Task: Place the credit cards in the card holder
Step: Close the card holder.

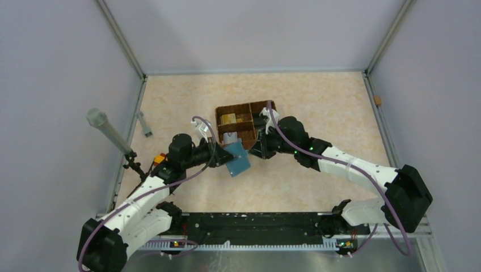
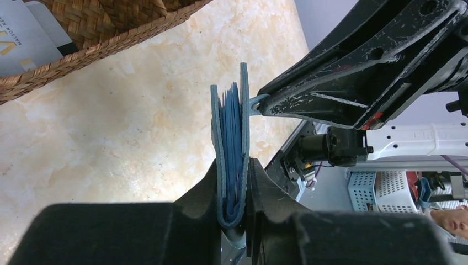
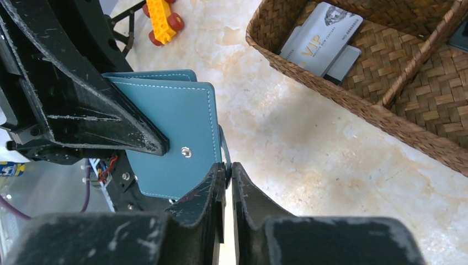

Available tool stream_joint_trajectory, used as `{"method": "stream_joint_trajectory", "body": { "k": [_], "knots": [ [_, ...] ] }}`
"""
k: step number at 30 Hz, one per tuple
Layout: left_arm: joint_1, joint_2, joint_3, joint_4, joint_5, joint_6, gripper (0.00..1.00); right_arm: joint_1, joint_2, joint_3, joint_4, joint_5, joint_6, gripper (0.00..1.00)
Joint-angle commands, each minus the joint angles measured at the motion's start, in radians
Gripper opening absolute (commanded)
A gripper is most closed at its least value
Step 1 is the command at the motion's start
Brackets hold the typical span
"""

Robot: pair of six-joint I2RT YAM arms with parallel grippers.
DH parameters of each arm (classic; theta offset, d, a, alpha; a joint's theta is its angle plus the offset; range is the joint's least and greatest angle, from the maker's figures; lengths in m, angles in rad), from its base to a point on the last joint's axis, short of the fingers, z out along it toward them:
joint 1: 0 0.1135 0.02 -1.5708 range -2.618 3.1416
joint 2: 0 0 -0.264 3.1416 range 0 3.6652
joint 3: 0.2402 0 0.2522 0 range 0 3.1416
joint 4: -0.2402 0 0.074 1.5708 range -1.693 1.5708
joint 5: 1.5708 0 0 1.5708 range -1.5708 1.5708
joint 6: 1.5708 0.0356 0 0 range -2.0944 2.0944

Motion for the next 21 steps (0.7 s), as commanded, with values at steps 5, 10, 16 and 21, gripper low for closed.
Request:
{"method": "stream_joint_trajectory", "body": {
  "k": [5,10,16,21],
  "knots": [
    [0.004,0.005,0.061,-0.039,-0.069,0.012,0.0,0.014,-0.026,0.046,0.003,0.015,-0.014,0.0],
    [0.002,0.031,0.07,-0.032,-0.063,-0.014,0.0,0.034,-0.001,0.056,0.007,0.012,-0.019,0.0],
    [-0.017,0.056,0.071,-0.024,-0.076,-0.032,0.0,0.077,0.064,0.087,0.061,0.013,0.009,0.0],
    [-0.024,0.062,0.059,-0.005,-0.069,-0.046,0.0,0.092,0.117,0.103,0.099,-0.017,0.027,0.0]
  ]
}}
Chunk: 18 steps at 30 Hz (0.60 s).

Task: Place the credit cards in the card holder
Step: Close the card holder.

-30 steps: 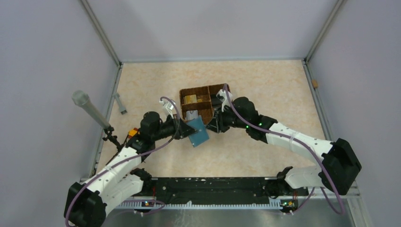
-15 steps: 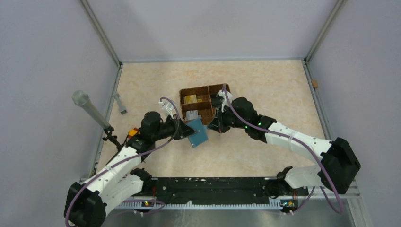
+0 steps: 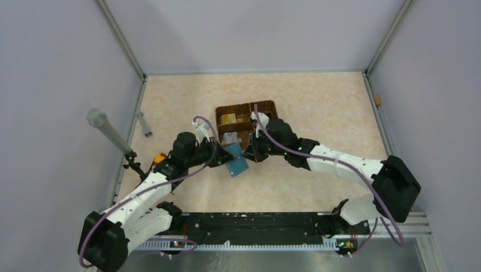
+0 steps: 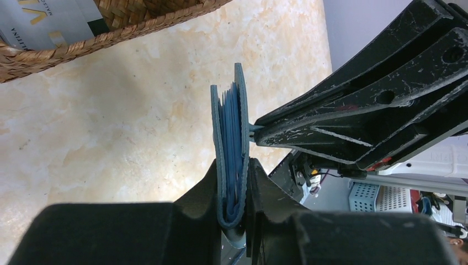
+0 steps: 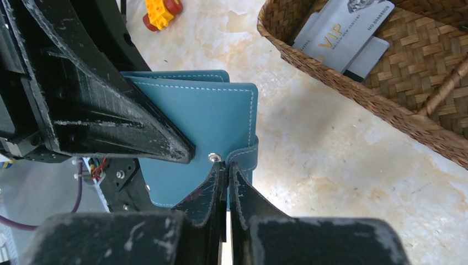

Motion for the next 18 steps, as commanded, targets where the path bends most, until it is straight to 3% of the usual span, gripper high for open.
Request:
{"method": "stream_joint_trajectory", "body": {
  "k": [1,18],
  "knots": [
    [-0.012,0.006,0.033,0.07,-0.003,-0.018,0.0,0.027,0.021,0.06,0.105,-0.063,0.032,0.0],
    [-0.019,0.027,0.018,0.105,-0.014,-0.046,0.0,0.037,0.052,0.043,0.194,-0.119,0.095,0.0]
  ]
}}
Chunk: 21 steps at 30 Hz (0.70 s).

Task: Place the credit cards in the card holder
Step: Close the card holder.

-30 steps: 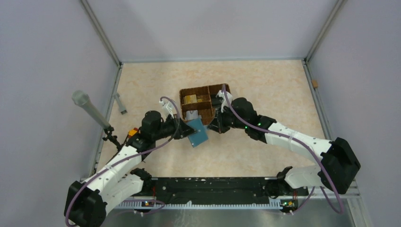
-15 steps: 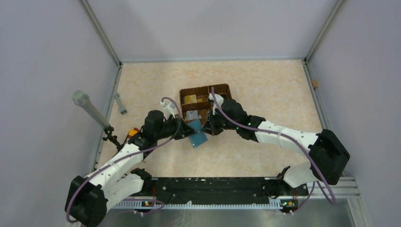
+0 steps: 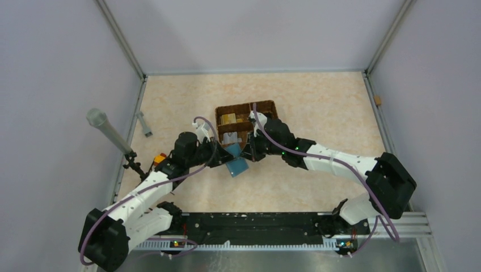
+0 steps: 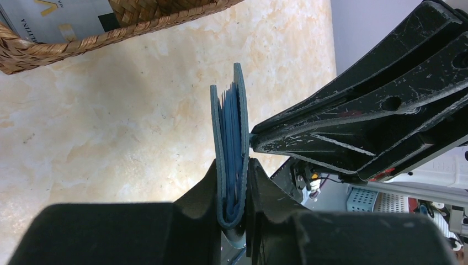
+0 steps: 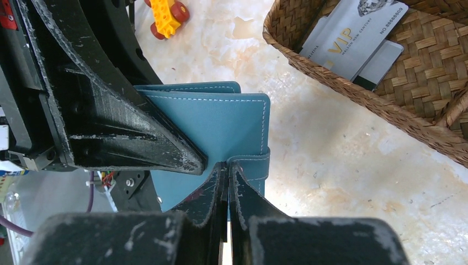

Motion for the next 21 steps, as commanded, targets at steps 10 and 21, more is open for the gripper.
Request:
{"method": "stream_joint_trajectory", "body": {
  "k": [10,21],
  "knots": [
    [-0.014,0.014,0.008,0.121,-0.015,-0.057,0.0,0.037,-0.005,0.026,0.135,-0.1,0.062,0.0],
    [-0.013,0.007,0.006,0.091,-0.057,-0.07,0.0,0.05,-0.044,0.013,0.034,0.035,0.008,0.0]
  ]
}}
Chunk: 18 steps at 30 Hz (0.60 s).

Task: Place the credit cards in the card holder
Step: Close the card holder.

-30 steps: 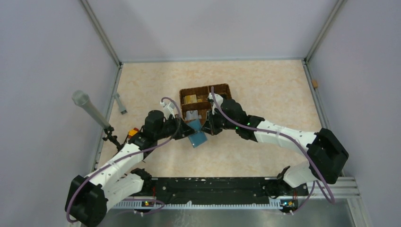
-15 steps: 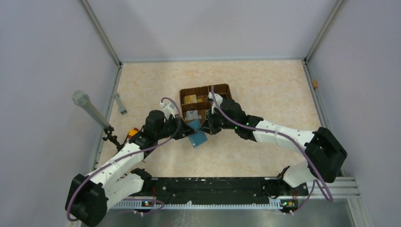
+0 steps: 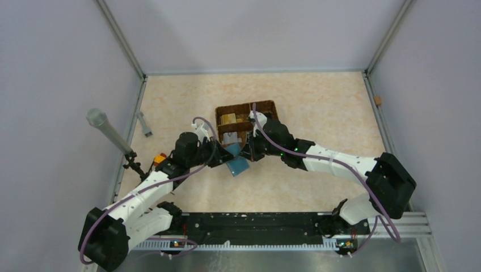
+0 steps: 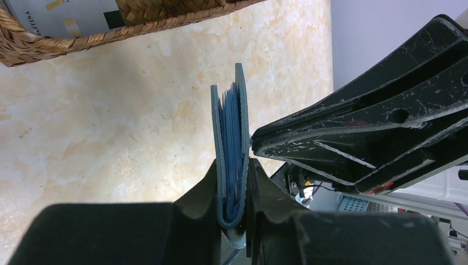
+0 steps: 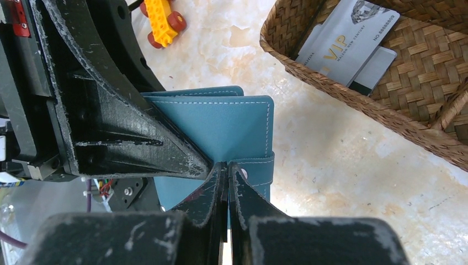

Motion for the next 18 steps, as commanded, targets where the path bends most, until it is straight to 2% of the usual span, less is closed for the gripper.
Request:
{"method": "stream_joint_trajectory", "body": {
  "k": [1,6,9,16,18],
  "knots": [
    [-0.007,0.002,0.008,0.079,-0.032,-0.016,0.0,0.04,-0.047,0.015,0.004,0.006,-0.019,0.0],
    [-0.007,0.006,0.013,0.054,-0.044,-0.013,0.0,0.082,-0.048,0.043,-0.074,0.104,-0.101,0.01],
    [-0.007,0.01,0.02,0.041,-0.04,-0.007,0.0,0.088,-0.043,0.044,-0.096,0.124,-0.119,0.13],
    [-0.007,0.006,0.023,0.029,-0.044,-0.002,0.0,0.091,-0.046,0.037,-0.099,0.157,-0.119,0.18],
    [-0.007,0.006,0.023,0.025,-0.045,0.0,0.0,0.091,-0.053,0.036,-0.101,0.171,-0.12,0.27]
  ]
}}
